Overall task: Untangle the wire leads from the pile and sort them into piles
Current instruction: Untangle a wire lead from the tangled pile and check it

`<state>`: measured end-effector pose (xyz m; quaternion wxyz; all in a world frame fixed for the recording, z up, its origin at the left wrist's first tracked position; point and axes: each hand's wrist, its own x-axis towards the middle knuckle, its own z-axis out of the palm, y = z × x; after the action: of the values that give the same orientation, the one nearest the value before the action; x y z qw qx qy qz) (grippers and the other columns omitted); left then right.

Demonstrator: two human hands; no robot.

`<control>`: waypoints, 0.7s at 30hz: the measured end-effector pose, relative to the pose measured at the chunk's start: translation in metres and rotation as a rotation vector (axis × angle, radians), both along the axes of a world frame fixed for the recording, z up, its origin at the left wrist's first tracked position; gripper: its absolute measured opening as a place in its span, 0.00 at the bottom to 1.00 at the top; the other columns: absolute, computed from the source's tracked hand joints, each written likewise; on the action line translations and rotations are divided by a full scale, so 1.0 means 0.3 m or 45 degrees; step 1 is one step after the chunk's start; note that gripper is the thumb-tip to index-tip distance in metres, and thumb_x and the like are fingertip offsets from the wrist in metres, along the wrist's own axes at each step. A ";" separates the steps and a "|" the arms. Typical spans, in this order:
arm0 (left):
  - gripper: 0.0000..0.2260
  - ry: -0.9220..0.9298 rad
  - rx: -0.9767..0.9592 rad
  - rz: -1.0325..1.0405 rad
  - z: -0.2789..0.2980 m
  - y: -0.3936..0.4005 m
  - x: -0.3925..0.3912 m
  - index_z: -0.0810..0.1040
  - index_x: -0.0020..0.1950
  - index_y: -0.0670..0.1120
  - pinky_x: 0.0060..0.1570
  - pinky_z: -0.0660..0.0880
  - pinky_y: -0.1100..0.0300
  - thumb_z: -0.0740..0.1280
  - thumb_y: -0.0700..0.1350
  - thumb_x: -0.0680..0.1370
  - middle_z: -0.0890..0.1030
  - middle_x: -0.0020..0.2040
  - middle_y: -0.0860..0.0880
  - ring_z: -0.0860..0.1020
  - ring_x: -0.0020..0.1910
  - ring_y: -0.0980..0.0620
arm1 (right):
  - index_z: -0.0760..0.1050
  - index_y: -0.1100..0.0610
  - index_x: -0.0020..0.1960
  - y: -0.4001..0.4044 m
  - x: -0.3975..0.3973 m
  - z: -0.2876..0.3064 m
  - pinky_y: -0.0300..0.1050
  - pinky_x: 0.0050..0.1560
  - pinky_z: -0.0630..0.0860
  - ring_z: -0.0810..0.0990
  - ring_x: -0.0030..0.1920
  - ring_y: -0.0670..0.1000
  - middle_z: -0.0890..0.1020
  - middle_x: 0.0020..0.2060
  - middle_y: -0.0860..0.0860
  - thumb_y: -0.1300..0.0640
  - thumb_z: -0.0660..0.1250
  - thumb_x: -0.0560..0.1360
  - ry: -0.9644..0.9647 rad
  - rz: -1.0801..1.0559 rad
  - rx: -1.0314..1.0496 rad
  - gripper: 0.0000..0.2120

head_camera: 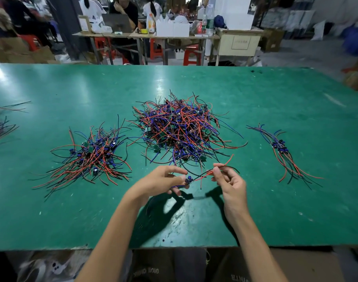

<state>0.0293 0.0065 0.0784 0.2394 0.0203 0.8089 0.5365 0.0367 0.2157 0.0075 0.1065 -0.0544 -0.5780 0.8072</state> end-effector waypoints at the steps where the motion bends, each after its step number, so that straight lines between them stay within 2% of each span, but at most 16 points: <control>1: 0.12 -0.014 0.015 -0.012 0.006 0.001 0.000 0.79 0.64 0.50 0.40 0.75 0.67 0.66 0.52 0.82 0.85 0.49 0.51 0.81 0.38 0.54 | 0.85 0.52 0.48 0.003 0.000 -0.002 0.33 0.44 0.77 0.81 0.39 0.43 0.85 0.38 0.48 0.53 0.73 0.72 0.010 0.012 0.015 0.06; 6: 0.19 -0.091 0.060 -0.163 0.017 0.018 0.002 0.81 0.63 0.50 0.41 0.79 0.63 0.58 0.59 0.84 0.80 0.49 0.46 0.78 0.36 0.51 | 0.81 0.55 0.50 0.006 0.006 -0.003 0.32 0.43 0.75 0.80 0.38 0.42 0.85 0.36 0.49 0.55 0.72 0.73 0.063 0.075 0.076 0.08; 8: 0.19 -0.104 0.090 -0.215 0.008 0.038 0.007 0.82 0.60 0.51 0.38 0.78 0.64 0.58 0.60 0.83 0.83 0.50 0.47 0.79 0.38 0.50 | 0.81 0.55 0.50 0.009 0.009 -0.001 0.32 0.43 0.76 0.81 0.38 0.43 0.85 0.38 0.51 0.55 0.72 0.73 0.066 0.105 0.088 0.07; 10: 0.15 -0.032 0.126 -0.215 -0.014 0.058 0.011 0.83 0.58 0.50 0.34 0.75 0.64 0.62 0.57 0.83 0.86 0.51 0.50 0.79 0.41 0.49 | 0.82 0.56 0.50 0.008 0.011 0.003 0.32 0.43 0.76 0.81 0.38 0.43 0.86 0.38 0.51 0.55 0.73 0.73 0.064 0.116 0.104 0.08; 14: 0.08 0.123 0.234 -0.003 -0.060 0.089 0.019 0.86 0.52 0.46 0.28 0.66 0.67 0.69 0.48 0.81 0.86 0.45 0.49 0.71 0.29 0.55 | 0.85 0.56 0.49 -0.003 0.005 0.004 0.33 0.42 0.77 0.83 0.39 0.44 0.87 0.41 0.52 0.53 0.75 0.71 0.042 0.036 0.071 0.09; 18: 0.05 0.246 0.353 0.179 -0.087 0.100 0.040 0.86 0.48 0.45 0.29 0.66 0.68 0.72 0.45 0.79 0.84 0.40 0.50 0.68 0.30 0.54 | 0.86 0.49 0.45 -0.006 0.008 0.010 0.33 0.43 0.77 0.85 0.40 0.45 0.88 0.42 0.55 0.44 0.77 0.70 0.035 0.032 0.119 0.10; 21: 0.03 0.294 0.390 0.244 -0.095 0.097 0.047 0.87 0.48 0.46 0.30 0.66 0.69 0.74 0.44 0.77 0.82 0.37 0.53 0.68 0.28 0.57 | 0.85 0.50 0.43 -0.004 0.011 0.010 0.33 0.43 0.77 0.85 0.42 0.47 0.88 0.42 0.56 0.37 0.78 0.68 0.049 0.041 0.155 0.17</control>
<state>0.0433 0.0357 0.0499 0.0871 0.0409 0.7381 0.6678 0.0400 0.2145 0.0104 0.1077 -0.0230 -0.6248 0.7730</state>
